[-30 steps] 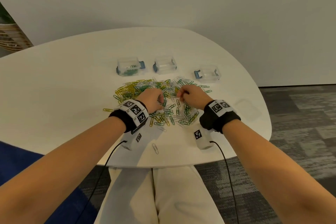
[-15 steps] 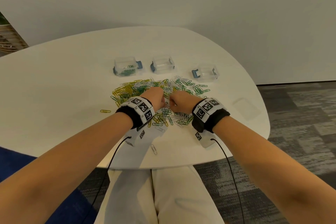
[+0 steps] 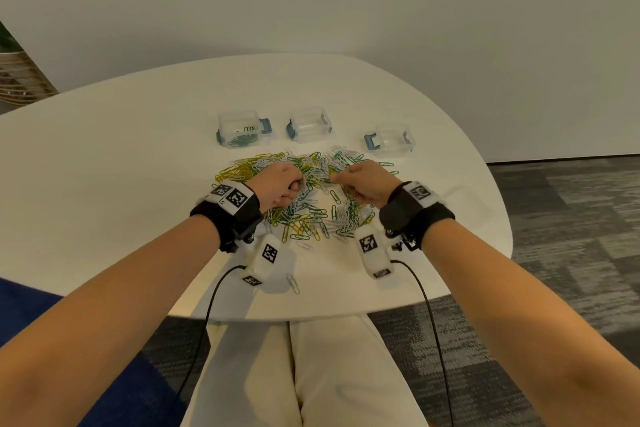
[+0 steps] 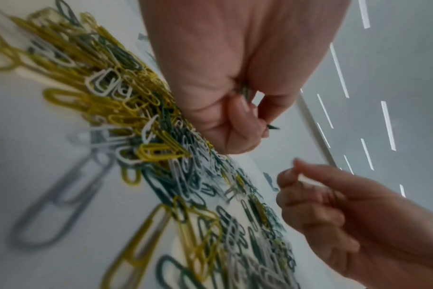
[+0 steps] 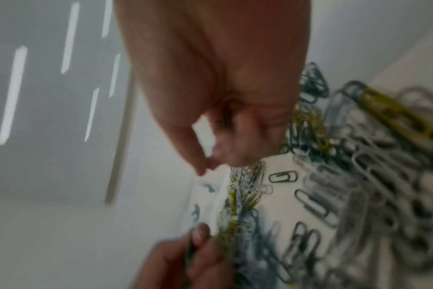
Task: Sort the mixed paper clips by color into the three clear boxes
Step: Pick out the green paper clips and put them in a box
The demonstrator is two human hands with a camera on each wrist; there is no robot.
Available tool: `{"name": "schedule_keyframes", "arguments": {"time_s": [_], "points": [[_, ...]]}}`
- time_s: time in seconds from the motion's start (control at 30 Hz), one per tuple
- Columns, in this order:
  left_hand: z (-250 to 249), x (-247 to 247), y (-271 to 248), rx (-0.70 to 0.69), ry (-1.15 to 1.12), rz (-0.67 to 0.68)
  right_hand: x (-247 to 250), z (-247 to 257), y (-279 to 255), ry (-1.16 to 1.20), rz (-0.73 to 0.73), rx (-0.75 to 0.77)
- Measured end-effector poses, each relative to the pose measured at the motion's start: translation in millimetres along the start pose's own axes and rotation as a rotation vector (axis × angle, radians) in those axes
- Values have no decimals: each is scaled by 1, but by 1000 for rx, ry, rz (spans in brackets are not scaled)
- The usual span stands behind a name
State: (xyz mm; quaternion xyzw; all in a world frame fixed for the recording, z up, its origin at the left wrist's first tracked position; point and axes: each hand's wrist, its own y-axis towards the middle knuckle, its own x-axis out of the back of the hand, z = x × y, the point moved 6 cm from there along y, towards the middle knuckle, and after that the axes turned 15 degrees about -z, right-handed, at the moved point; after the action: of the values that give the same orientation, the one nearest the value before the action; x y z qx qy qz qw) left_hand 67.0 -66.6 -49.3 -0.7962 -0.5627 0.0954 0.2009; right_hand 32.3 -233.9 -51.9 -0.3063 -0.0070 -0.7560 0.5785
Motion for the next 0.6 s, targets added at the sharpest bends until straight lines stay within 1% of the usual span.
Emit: {"name": "schedule_keyframes", "arguments": {"time_s": [0.03,0.07,0.13,0.17,0.23,0.27,0.33,0.37,0.4,0.43,0.47,0.5,0.53,0.57,0.6], "points": [[0,1,0,-11,25,2,1,2,3,-225,-77,92],[1,2,1,-4,20,3,-1,5,5,-398,-127,178],[4,5,2,72,-95,4,-10,8,7,-629,-149,270],[6,6,1,120,-177,13,-15,8,8,-693,-141,284],[6,7,-2,191,-311,37,-23,8,7,-779,-80,307],[7,7,-2,203,-330,39,-25,9,5,-811,-48,327],[7,5,-2,189,-246,15,-22,12,1,-805,-9,347],[6,4,-1,155,-140,-2,-20,11,-1,-702,-10,332],[5,3,1,89,19,-21,-17,9,-1,-511,-9,270],[1,2,2,-9,231,-40,-14,4,-2,-222,19,155],[-2,1,3,-137,466,-58,-15,-2,-4,146,76,2],[-6,-2,4,-275,679,-64,-16,-5,-7,502,159,-152],[-10,-7,3,-385,835,-62,-17,-5,-11,757,246,-251],[-12,-12,2,-452,932,-56,-16,-4,-14,896,304,-302],[-13,-16,2,-482,991,-41,-15,-3,-15,946,350,-320]]}}
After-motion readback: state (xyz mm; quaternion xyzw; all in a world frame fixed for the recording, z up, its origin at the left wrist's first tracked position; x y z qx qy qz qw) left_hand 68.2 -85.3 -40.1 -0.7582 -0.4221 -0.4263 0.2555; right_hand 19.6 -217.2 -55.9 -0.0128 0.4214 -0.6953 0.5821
